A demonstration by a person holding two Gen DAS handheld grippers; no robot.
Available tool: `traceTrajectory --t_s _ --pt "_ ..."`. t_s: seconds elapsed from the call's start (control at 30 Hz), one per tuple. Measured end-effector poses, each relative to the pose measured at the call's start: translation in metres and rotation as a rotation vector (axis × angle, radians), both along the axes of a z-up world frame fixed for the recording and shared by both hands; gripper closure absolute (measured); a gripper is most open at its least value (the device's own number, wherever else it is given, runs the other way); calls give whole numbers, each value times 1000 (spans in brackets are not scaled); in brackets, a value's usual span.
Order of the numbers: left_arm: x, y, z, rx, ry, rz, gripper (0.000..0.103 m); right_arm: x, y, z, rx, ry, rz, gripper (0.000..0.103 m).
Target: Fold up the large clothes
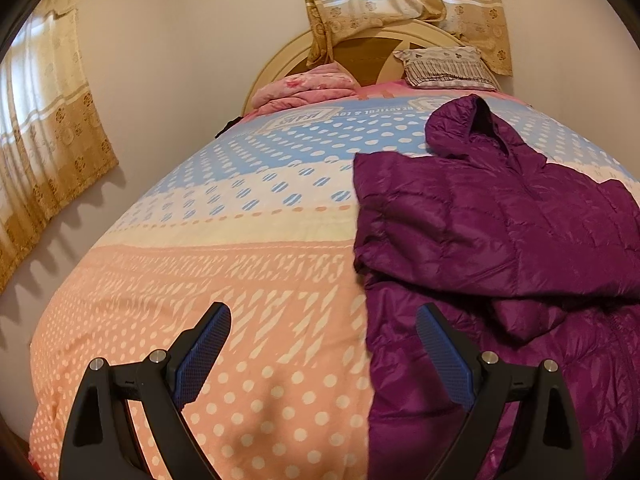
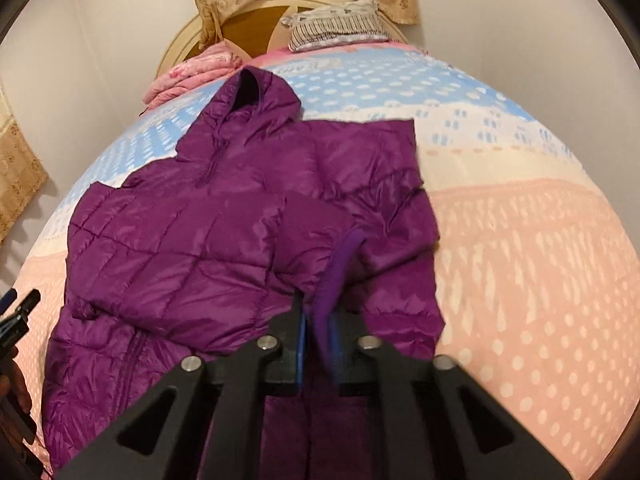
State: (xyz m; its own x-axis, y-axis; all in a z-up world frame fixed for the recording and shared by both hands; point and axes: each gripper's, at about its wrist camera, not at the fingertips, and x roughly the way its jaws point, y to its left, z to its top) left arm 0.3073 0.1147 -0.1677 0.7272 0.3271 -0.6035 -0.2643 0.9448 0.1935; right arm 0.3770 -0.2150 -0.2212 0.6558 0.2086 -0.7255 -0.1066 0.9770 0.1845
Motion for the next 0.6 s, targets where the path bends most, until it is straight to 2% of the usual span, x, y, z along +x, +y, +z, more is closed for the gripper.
traceTrajectory --t_s 0.03,0.1,0.23,0.3,0.37,0.43,0.5,0.6 --pt "2 -2 3 1 -1 -9 9 -2 -2 1 -3 -1 -14 66" --pt "7 -6 12 14 -18 -20 9 -8 -10 7 6 -20 -57 55" --pt "25 -13 35 18 -68 -50 9 -27 -20 34 -31 -133 -168 47" --pt "41 -22 43 10 -94 -67 9 -27 -9 45 -33 -165 -119 48" --pt "57 -29 45 -6 -109 -94 9 -17 12 47 -40 -156 -43 55" --pt "78 -32 40 -17 -119 -97 9 -2 29 40 -15 -120 24 68" --pt "102 -29 29 -50 -74 -73 9 15 38 28 -13 -88 35 72" --pt "131 -30 6 -81 -6 -90 9 33 40 6 -21 -40 23 74"
